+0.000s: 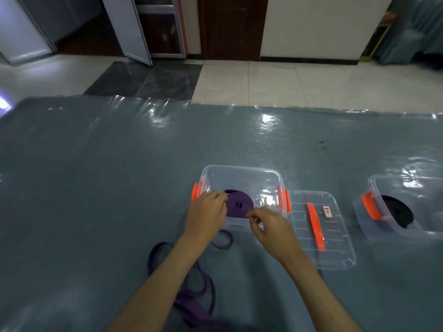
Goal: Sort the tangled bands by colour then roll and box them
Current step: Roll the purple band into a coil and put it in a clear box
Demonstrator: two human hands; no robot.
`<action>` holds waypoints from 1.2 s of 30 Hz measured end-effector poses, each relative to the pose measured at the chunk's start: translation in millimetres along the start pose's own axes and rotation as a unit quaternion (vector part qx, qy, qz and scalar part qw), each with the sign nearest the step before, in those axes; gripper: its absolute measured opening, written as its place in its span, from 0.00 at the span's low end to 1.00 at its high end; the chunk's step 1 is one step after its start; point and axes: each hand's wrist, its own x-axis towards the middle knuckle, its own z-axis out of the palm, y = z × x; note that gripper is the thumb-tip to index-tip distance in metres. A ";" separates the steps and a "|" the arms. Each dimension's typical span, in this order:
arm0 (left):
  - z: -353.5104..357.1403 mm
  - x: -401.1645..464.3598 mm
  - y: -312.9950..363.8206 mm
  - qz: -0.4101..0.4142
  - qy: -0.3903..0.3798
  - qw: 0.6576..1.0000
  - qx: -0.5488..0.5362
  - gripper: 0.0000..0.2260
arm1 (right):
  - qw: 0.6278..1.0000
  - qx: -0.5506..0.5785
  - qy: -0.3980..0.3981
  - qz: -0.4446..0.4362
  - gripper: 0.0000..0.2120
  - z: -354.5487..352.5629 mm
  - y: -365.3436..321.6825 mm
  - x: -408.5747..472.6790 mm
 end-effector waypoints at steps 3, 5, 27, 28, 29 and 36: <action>-11.8 -44.5 -17.1 -0.048 0.033 0.998 -0.018 0.04 | 0.999 -0.031 -0.036 0.018 0.07 8.3 0.6 -29.6; -8.6 -70.2 -30.4 -0.090 0.033 0.995 -0.012 0.02 | 0.996 -0.065 -0.051 0.029 0.07 12.6 1.3 -45.8; 73.8 -87.6 -58.0 -0.233 -0.237 0.941 -0.055 0.06 | 0.980 -0.123 -0.143 0.066 0.12 16.3 17.4 -66.8; 75.4 -89.5 -58.6 -0.255 -0.246 0.933 -0.070 0.05 | 0.980 -0.119 -0.146 0.065 0.12 17.8 17.0 -65.5; 76.7 -92.1 -58.9 -0.272 -0.240 0.929 -0.079 0.05 | 0.980 -0.114 -0.149 0.066 0.12 19.2 16.5 -64.8; 65.9 -107.8 -54.2 -0.280 -0.182 0.912 -0.240 0.02 | 0.980 -0.085 -0.164 0.076 0.10 24.1 23.7 -69.2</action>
